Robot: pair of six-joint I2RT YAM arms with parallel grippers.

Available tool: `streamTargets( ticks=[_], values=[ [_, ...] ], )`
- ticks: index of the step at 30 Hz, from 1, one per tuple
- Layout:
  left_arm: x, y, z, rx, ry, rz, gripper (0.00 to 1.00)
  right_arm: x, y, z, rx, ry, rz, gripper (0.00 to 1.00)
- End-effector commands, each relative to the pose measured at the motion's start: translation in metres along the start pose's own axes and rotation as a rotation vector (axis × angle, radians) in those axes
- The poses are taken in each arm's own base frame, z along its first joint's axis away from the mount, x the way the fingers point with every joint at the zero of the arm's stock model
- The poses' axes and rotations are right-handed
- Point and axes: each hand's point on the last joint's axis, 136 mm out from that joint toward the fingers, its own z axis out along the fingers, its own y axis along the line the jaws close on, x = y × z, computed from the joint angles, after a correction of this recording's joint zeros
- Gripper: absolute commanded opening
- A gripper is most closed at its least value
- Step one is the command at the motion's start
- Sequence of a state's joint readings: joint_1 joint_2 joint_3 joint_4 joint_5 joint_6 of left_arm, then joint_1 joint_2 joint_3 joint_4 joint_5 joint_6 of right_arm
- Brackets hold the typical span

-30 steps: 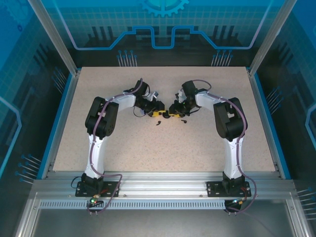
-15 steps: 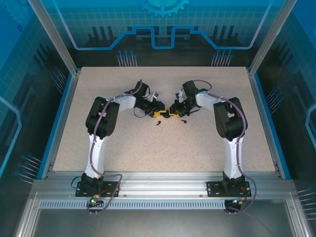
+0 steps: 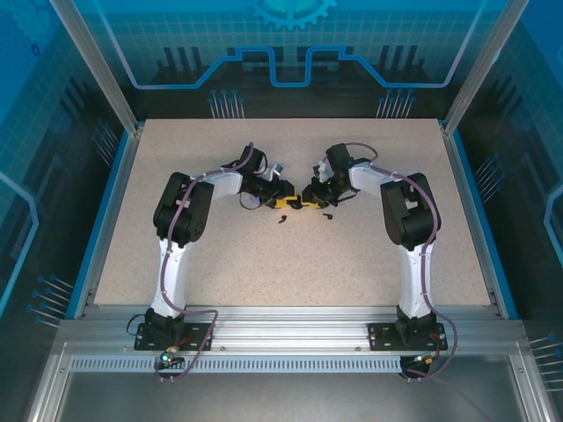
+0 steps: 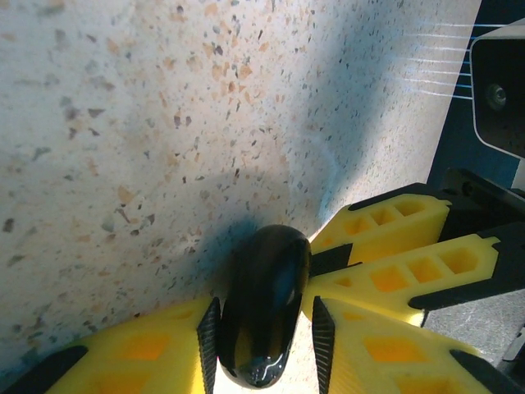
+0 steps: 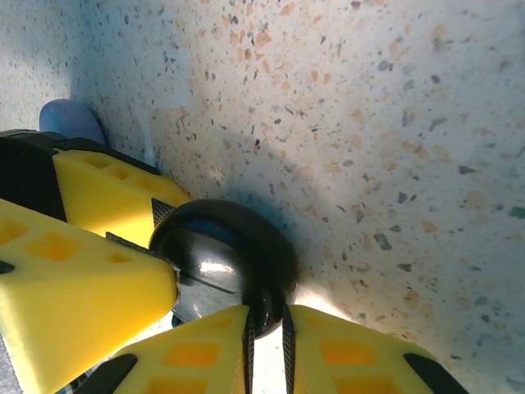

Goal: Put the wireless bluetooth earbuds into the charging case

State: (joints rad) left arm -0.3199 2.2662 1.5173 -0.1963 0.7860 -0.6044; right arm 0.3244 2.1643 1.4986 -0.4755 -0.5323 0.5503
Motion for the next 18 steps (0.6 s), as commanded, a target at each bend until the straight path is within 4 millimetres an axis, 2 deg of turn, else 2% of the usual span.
streamTargets(
  ticks=[1,18],
  values=[
    [0.0157,0.0082,0.016,0.013,0.064,-0.034,0.36,0.0062,-0.0195,0.0141,0.041,0.034,0.04,0.19],
    [0.0195,0.006,0.0198,0.013,0.075,-0.027,0.38,0.0037,-0.0112,0.0095,0.013,0.022,0.03,0.19]
  ],
)
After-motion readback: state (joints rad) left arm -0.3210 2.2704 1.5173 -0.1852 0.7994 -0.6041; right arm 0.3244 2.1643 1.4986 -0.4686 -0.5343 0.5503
